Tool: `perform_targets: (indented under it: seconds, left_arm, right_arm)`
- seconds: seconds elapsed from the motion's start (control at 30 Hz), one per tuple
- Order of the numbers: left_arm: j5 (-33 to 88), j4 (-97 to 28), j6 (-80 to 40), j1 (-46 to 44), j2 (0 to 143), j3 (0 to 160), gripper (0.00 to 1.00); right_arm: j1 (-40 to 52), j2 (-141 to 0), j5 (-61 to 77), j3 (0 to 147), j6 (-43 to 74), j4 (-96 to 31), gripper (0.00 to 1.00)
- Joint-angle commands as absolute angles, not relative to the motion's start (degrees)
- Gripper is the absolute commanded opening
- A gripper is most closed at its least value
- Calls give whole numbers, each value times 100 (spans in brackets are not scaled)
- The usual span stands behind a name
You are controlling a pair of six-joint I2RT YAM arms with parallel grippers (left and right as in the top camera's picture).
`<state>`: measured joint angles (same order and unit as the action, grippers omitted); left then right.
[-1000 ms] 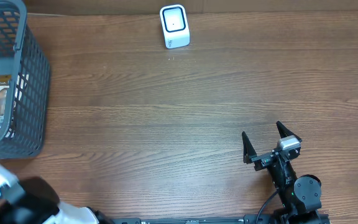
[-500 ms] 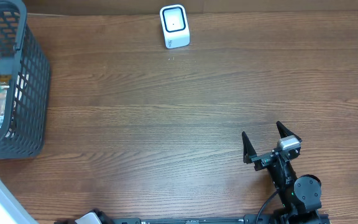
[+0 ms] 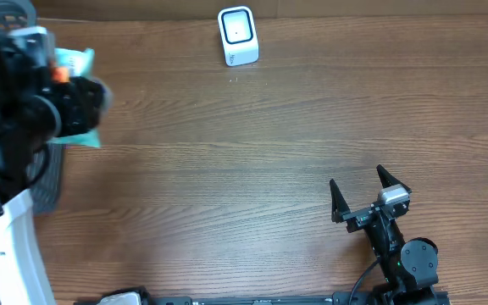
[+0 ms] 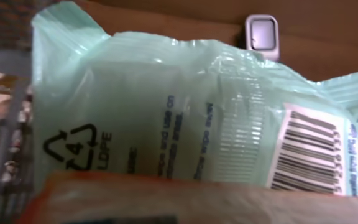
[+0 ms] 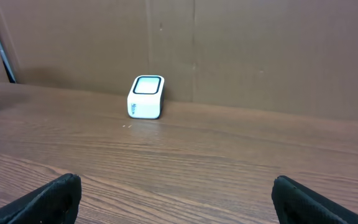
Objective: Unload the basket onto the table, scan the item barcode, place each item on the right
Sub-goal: 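Lift the packages out of the basket and carry them toward center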
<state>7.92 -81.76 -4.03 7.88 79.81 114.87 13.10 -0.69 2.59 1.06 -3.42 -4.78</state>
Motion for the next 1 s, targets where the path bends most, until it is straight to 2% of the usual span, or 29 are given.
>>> perform_targets:
  seconds: [0.0,0.37,0.6,0.97]
  left_arm:
    - [541,-8119,-851,126,7961,11166,53]
    - [58,-7264,-1778,-1942,8403,9810,51]
    - [-58,-6576,-2141,-3297,9430,9524,52]
    - [-60,-5859,-2344,-4491,10879,9524,50]
  right_arm:
    - [1282,-23,266,45,-368,-464,100]
    - [1282,-23,266,45,-368,-464,100]
    - [1282,-23,266,45,-368,-464,100]
    - [1282,-23,266,45,-368,-464,100]
